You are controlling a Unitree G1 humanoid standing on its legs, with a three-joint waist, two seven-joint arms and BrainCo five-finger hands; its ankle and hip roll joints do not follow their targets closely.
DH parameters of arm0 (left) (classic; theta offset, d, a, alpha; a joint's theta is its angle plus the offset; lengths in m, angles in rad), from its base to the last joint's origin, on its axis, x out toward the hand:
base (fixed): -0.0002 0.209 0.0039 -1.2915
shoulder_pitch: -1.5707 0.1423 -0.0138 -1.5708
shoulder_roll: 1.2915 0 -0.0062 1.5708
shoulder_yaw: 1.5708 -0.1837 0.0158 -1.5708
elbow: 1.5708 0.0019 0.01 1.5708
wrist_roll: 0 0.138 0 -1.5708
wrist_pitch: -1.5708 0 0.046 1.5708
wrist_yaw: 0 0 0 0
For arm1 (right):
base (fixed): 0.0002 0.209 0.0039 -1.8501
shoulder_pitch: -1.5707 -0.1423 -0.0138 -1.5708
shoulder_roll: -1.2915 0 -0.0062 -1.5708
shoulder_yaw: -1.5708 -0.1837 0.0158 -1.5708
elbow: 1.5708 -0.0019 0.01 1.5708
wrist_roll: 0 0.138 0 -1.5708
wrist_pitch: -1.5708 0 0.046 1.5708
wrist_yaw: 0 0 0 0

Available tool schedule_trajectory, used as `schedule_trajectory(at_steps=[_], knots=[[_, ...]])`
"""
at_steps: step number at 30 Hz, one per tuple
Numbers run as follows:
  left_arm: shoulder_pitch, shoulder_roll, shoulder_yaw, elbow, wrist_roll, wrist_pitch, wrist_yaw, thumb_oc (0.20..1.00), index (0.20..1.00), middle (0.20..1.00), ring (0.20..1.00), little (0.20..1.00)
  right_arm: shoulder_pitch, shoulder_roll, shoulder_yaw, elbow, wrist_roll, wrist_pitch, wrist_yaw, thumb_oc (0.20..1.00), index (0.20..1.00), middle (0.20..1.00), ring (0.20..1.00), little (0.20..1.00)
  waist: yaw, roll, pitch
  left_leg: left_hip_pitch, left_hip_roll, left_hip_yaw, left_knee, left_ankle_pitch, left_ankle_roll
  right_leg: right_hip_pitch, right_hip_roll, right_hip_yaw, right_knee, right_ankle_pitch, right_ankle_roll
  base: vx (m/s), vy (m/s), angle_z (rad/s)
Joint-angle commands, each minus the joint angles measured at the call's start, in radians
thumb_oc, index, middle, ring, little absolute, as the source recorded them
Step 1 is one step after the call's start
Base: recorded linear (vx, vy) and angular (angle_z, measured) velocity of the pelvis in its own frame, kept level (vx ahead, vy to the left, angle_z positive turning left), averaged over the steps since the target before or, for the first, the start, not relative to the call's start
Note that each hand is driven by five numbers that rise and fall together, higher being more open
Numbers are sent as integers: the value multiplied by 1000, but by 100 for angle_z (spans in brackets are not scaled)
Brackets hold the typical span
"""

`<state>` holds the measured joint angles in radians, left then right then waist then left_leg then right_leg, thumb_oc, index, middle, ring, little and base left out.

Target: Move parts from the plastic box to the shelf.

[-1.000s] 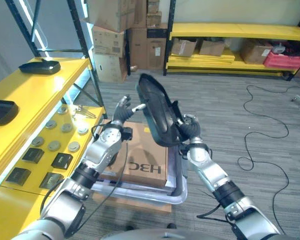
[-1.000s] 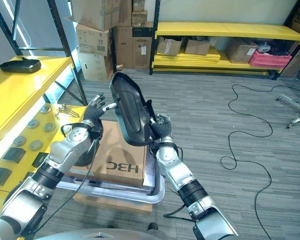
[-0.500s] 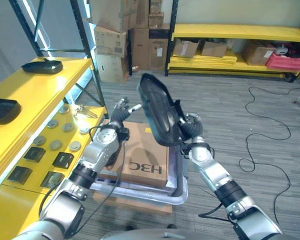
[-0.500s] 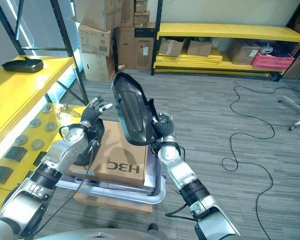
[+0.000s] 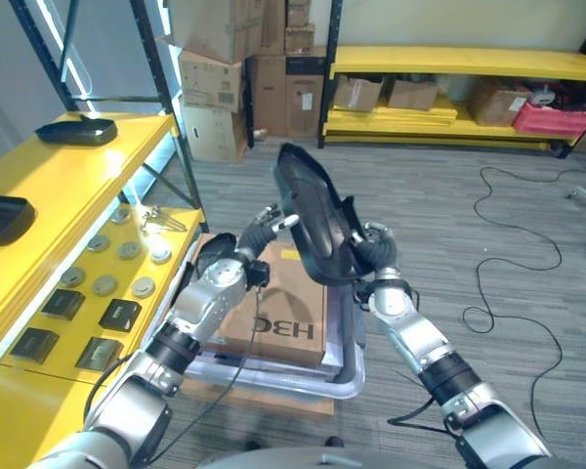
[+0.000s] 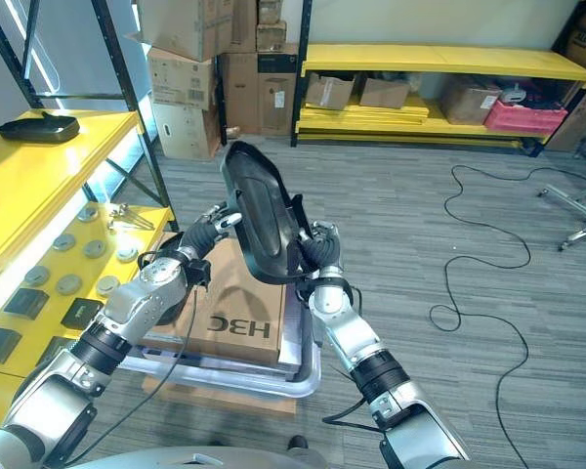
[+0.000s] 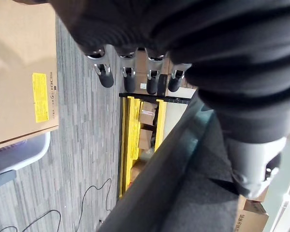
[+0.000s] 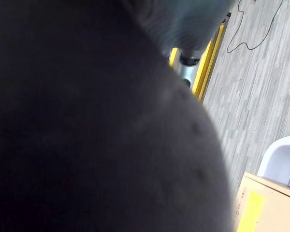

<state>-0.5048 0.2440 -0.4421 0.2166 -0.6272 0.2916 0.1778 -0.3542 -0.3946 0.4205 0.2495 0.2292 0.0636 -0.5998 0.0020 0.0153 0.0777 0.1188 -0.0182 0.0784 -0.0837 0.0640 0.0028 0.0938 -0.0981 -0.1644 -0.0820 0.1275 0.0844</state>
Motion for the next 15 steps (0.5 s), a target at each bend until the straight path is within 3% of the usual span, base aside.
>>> schedule_trajectory(at_steps=[1,10,15], knots=[[-64,-38,-48,28,-26,-77,-23,1000,1000,1000,1000,1000,-154,31,-19,0,-24,-83,-25,200,200,200,200,200,23,-11,-39,-6,37,39,58,-72,-11,-5,-18,10,-5,-25,56,0,0,0],[-50,-9,-20,-93,-160,-122,-30,1000,1000,1000,1000,1000,-139,25,-19,-22,-21,-75,-27,200,200,200,200,200,31,-12,-41,-10,34,36,62,-73,-12,-7,-22,5,-5,-19,57,0,0,0],[-48,4,-7,-129,-176,-110,-41,1000,1000,1000,1000,1000,-136,20,-23,-32,-19,-71,-29,200,200,200,200,200,32,-11,-41,-13,35,35,64,-73,-11,-7,-23,3,-5,-18,57,0,0,0]])
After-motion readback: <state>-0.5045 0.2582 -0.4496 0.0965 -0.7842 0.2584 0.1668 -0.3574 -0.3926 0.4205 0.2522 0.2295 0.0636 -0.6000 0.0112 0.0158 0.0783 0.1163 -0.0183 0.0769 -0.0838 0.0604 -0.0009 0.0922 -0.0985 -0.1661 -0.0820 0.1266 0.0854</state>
